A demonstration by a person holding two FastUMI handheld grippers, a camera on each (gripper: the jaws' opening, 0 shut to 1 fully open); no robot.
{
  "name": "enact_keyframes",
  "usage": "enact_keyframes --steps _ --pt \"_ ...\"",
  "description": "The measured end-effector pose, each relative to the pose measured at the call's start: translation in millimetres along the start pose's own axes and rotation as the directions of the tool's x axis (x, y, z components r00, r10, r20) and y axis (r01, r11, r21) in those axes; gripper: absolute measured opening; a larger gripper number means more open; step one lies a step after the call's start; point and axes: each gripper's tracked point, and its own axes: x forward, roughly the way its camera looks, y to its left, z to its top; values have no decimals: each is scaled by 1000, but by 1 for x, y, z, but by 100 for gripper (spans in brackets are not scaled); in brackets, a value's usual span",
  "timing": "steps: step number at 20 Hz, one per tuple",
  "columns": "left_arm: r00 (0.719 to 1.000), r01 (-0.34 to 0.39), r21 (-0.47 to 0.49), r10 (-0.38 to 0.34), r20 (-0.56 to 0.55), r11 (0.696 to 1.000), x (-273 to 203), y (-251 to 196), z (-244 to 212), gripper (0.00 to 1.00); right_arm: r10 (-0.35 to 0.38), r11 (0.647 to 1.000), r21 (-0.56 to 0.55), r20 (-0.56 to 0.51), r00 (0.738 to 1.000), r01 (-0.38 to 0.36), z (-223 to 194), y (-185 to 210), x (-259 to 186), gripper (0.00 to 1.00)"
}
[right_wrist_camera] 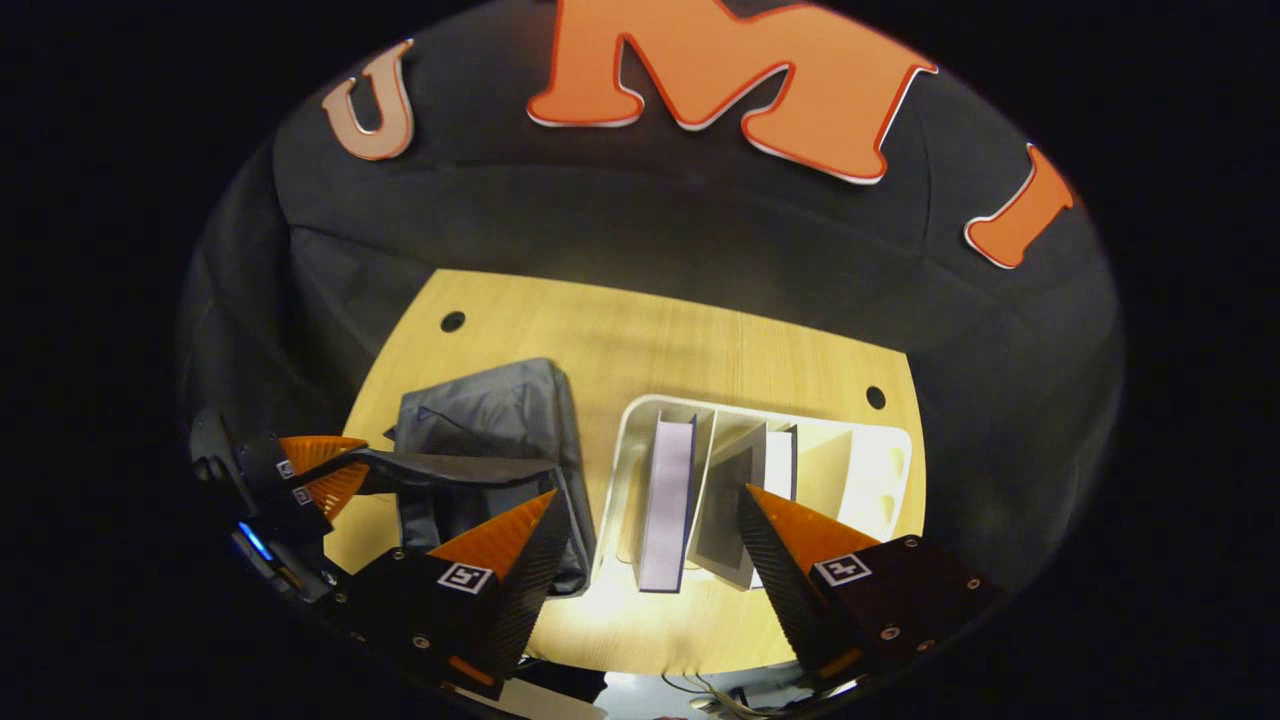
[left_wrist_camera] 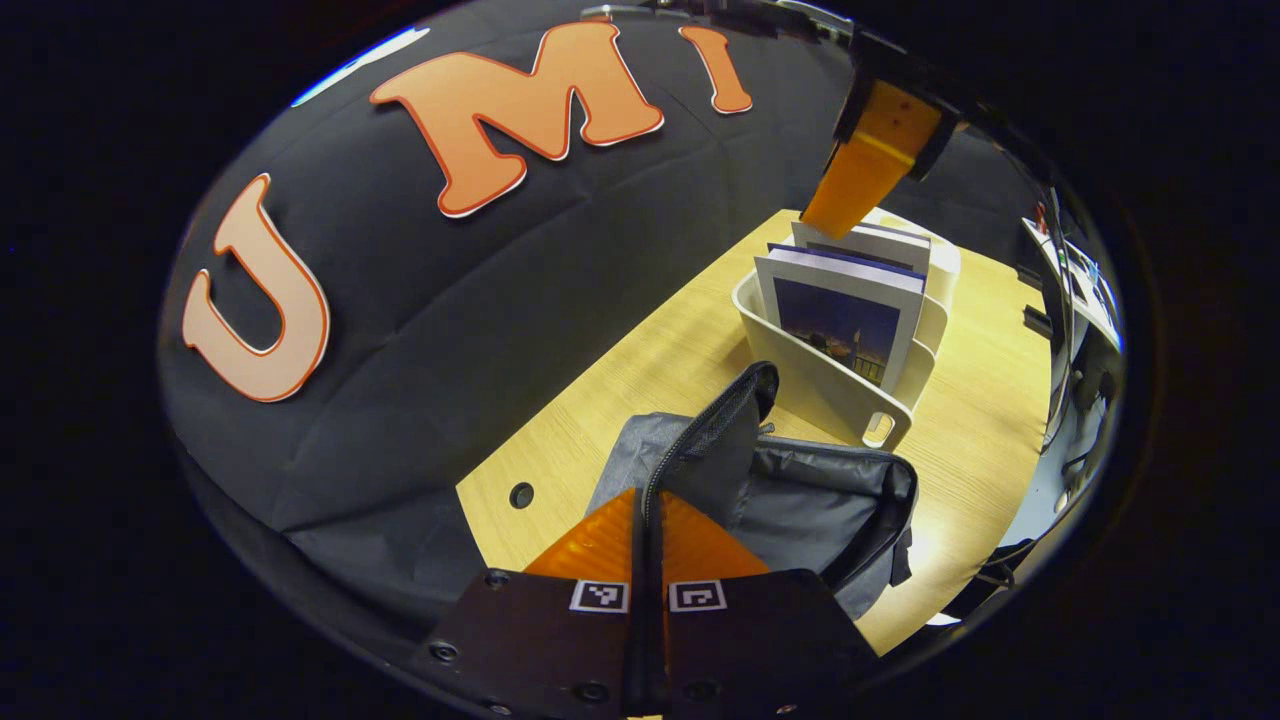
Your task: Open the schoolbag, grab two books from the bookshelf and put them into the schoolbag.
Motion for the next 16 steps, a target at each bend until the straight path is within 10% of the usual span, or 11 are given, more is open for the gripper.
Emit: enact_keyframes --steps 12,16 --pt "1000 2 -27 -2 -21 1000 16 3 -5 1 97 984 171 -245 965 -56 -37 12 90 96" --pt "1000 0 -27 -1 -28 1000 17 4 -6 1 89 984 176 -274 958 -41 -45 9 108 65"
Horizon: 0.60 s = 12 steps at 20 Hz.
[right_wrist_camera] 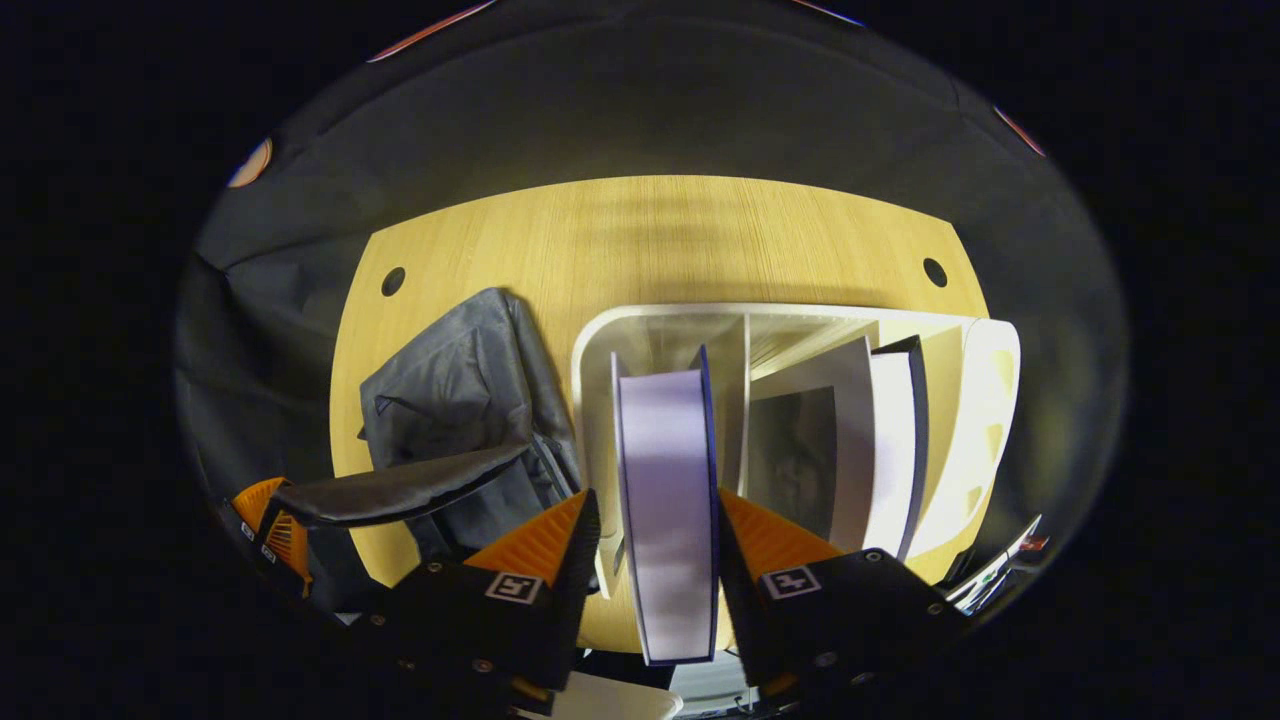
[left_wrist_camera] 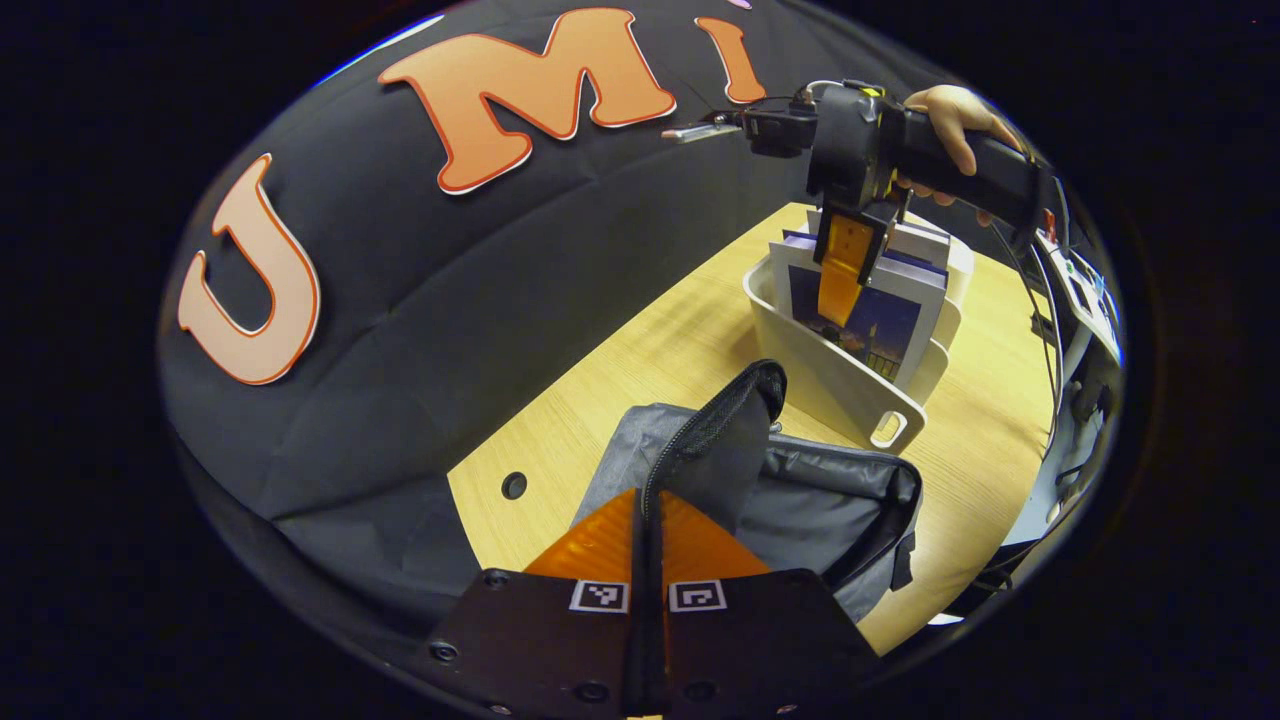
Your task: Open the schoolbag, grab two books from the bookshelf and put them into the schoolbag.
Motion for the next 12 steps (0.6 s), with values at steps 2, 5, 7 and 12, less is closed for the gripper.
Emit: enact_keyframes --steps 2,5,7,12 --pt "1000 3 -1 -3 -3 1000 0 -1 0 1 -9 1000 2 -4 1000 9 -1 -2 8 49" --pt "1000 9 -4 -9 -13 1000 2 -2 -1 1 8 1000 23 3 1000 -8 1 2 2 48" --pt "1000 16 -5 -16 -13 1000 3 -4 0 1 8 1000 11 28 1000 -9 5 2 -1 39" --pt "999 33 -6 -33 -14 999 3 -7 -2 1 10 1000 15 69 998 -11 5 6 -39 39"
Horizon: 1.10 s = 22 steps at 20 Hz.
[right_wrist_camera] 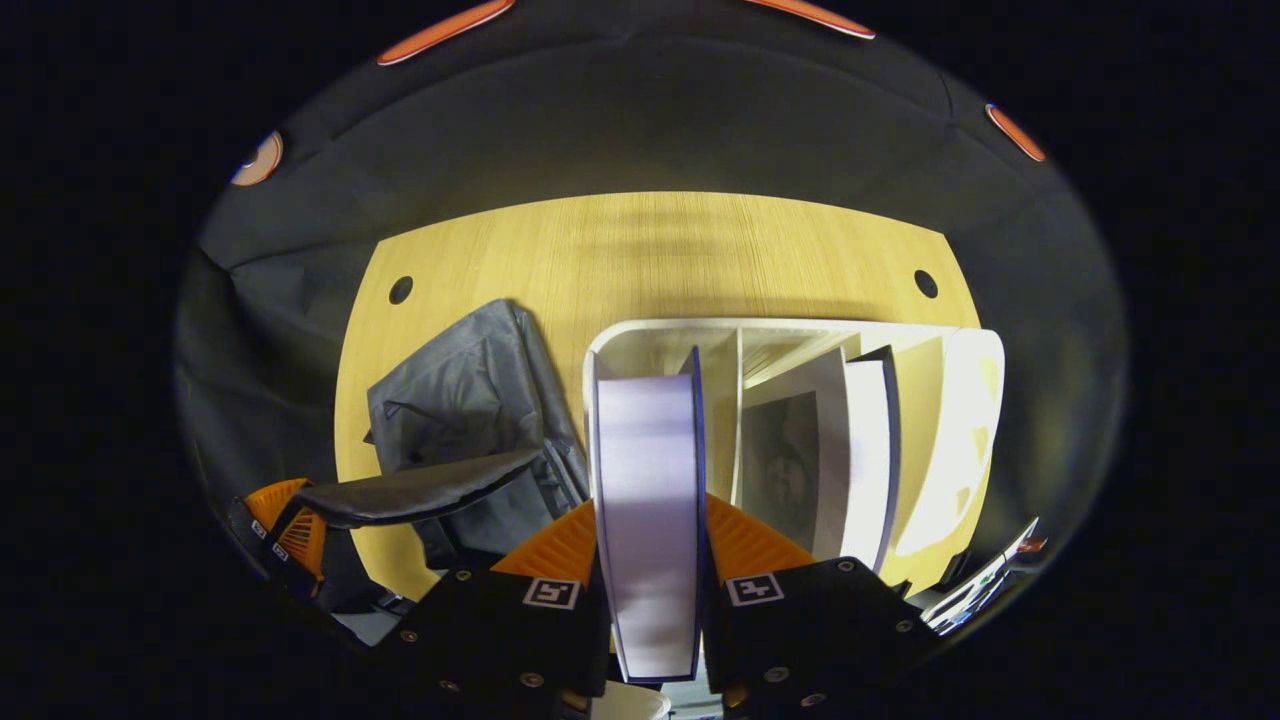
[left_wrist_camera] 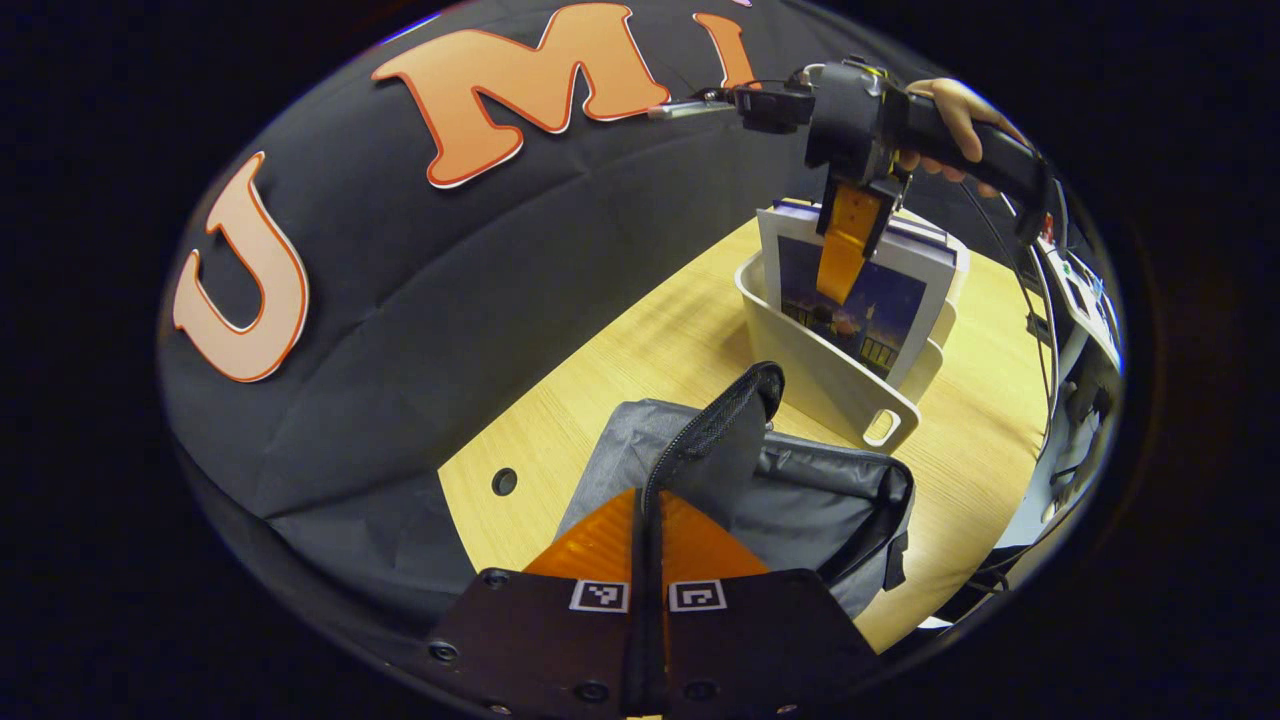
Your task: Open the schoolbag, grab two books from the bookshelf and put them into the schoolbag.
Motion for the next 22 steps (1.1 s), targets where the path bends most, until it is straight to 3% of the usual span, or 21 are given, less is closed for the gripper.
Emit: enact_keyframes --steps 7,14,18,22 --pt "1000 28 -9 -28 8 1000 -2 -3 -5 1 -9 999 34 138 990 4 12 0 -87 39" --pt "1000 23 4 -23 -2 1000 -7 -7 -4 1 87 971 185 320 943 -152 -11 -13 -171 37" --pt "1000 24 35 -24 -1 999 -10 -13 0 1 182 894 296 448 875 -337 -47 -18 -197 38" --pt "1000 11 54 -11 -1 998 -15 -16 3 1 262 761 406 523 811 -507 -101 -24 -176 37"
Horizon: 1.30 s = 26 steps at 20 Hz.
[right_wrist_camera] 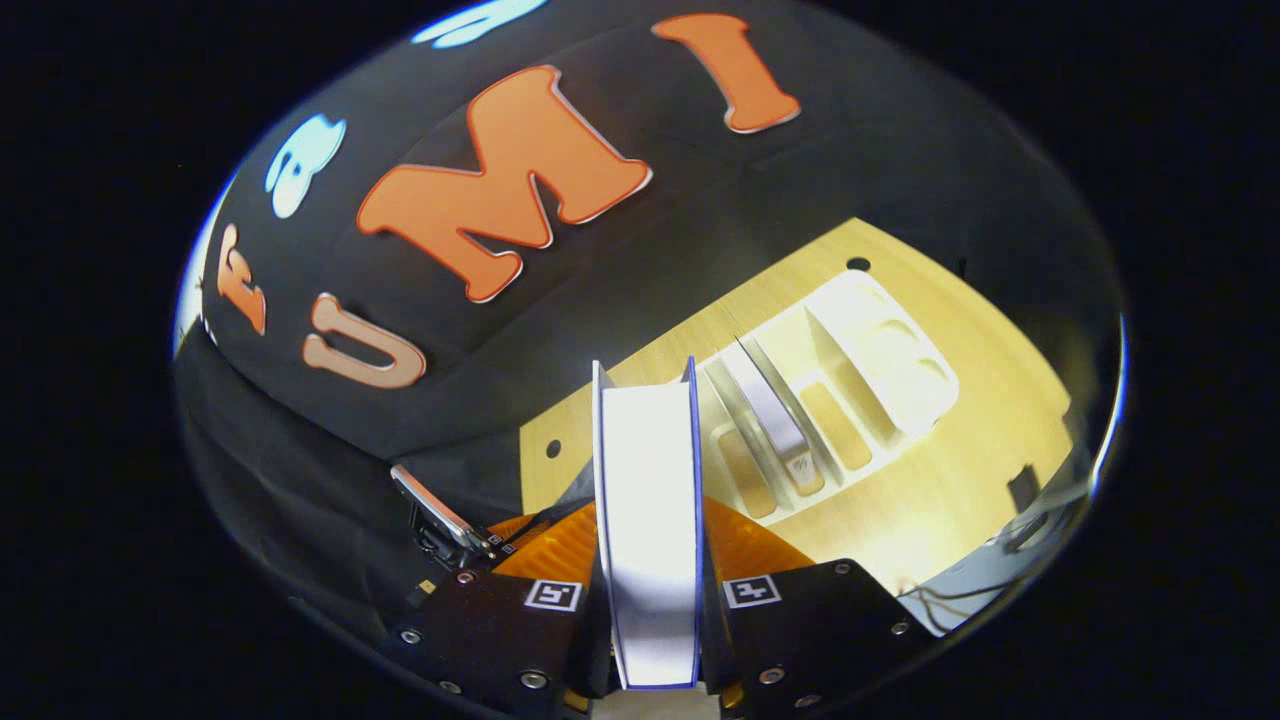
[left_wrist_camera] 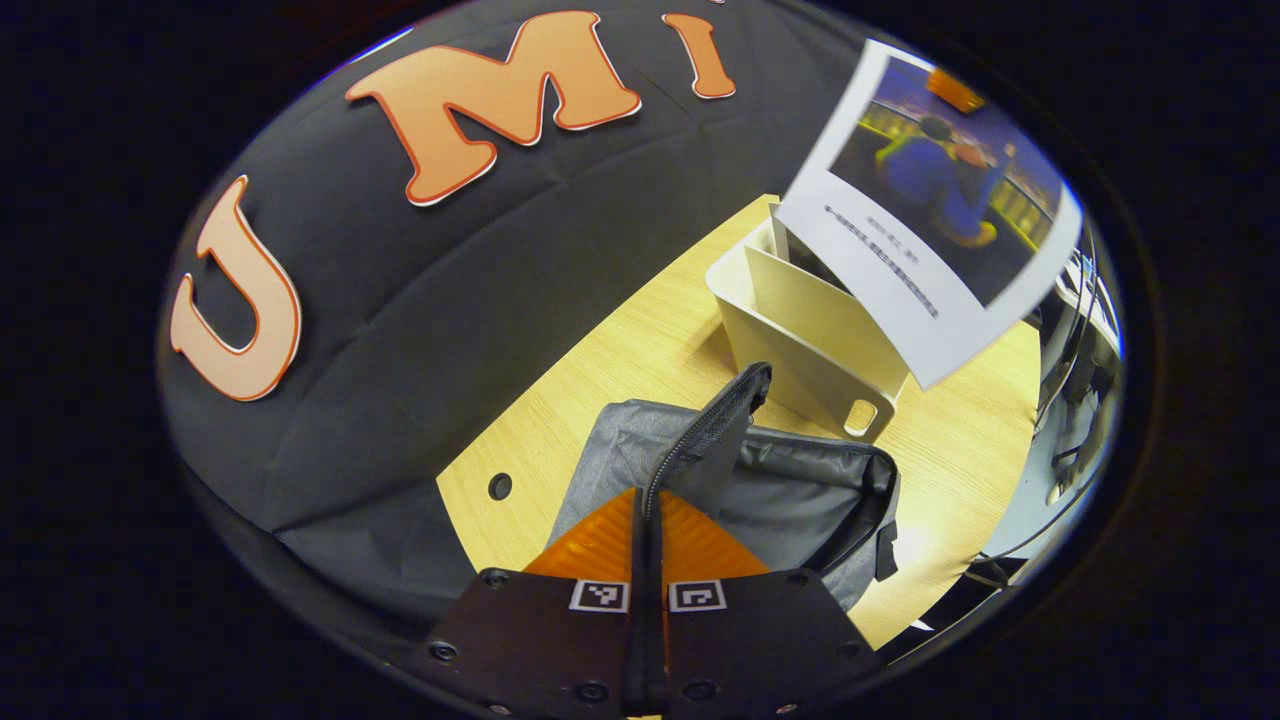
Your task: Open the schoolbag, grab two books from the bookshelf and put them into the schoolbag.
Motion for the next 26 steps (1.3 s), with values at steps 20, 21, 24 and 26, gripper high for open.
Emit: enact_keyframes --steps 20,21,24,26 --pt "998 -32 94 27 51 995 -35 -18 31 1 240 799 545 100 966 -255 -183 -41 172 36" --pt "998 -27 98 21 58 995 -37 -21 33 1 238 798 549 93 967 -249 -184 -38 182 36" --pt "998 -20 99 14 66 995 -36 -21 33 1 218 795 558 104 970 -239 -181 -29 204 37" --pt "998 -14 88 8 64 996 -37 -25 34 0 211 802 550 104 972 -233 -179 -15 221 36"
